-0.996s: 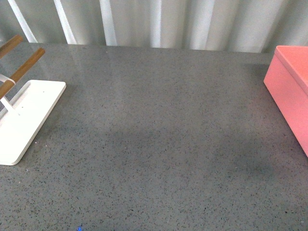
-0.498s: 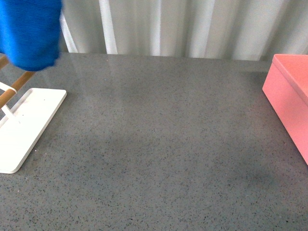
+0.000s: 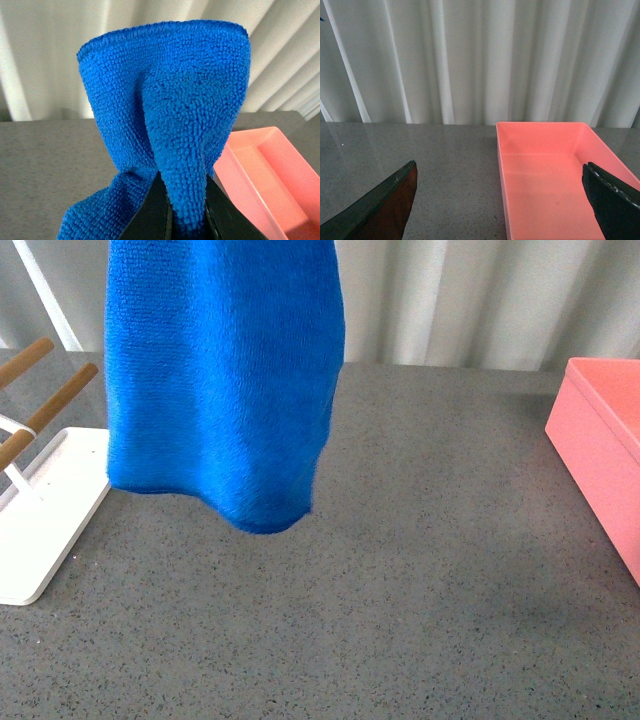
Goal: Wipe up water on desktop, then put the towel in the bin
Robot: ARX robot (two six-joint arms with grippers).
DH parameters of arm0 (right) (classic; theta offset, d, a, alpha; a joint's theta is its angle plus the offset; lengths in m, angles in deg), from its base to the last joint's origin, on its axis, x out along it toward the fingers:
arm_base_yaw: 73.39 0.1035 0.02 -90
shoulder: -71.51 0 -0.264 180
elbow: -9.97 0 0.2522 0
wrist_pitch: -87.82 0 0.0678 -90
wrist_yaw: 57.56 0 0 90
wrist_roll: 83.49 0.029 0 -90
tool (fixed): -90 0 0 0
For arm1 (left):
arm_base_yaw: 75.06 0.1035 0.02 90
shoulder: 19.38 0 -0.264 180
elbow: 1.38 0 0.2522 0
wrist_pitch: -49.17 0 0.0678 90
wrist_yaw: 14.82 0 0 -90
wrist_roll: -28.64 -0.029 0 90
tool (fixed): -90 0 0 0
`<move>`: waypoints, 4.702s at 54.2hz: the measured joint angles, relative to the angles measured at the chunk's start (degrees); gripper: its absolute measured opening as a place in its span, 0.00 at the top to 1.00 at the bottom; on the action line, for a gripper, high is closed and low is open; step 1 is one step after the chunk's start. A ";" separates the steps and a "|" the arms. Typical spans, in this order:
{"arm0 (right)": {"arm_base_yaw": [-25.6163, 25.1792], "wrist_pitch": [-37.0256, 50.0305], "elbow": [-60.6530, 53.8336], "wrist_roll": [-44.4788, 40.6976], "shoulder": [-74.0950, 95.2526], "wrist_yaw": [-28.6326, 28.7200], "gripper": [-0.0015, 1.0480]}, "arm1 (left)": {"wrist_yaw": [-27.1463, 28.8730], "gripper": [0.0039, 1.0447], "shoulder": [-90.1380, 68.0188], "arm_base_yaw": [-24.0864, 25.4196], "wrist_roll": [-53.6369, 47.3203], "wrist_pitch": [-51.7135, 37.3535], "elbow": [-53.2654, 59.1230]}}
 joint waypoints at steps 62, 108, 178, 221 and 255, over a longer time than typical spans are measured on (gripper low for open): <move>-1.09 21.49 10.03 -8.46 40.83 16.22 0.07 | -22.93 0.95 -11.74 -1.66 16.70 -23.96 3.06; 19.28 34.38 29.40 -11.96 82.14 21.62 0.07 | -17.97 0.95 -11.96 -4.76 17.66 -23.21 0.02; 17.20 38.77 31.82 -12.11 86.62 22.34 0.96 | -18.18 0.62 -13.11 0.17 16.17 -17.73 -0.37; 14.45 36.39 32.54 -11.21 83.21 22.14 0.96 | -33.22 0.06 -15.10 33.59 -8.57 -1.16 5.99; 14.10 35.78 32.52 -13.27 84.24 21.35 0.96 | -33.86 0.20 8.98 46.34 -21.29 -12.48 28.39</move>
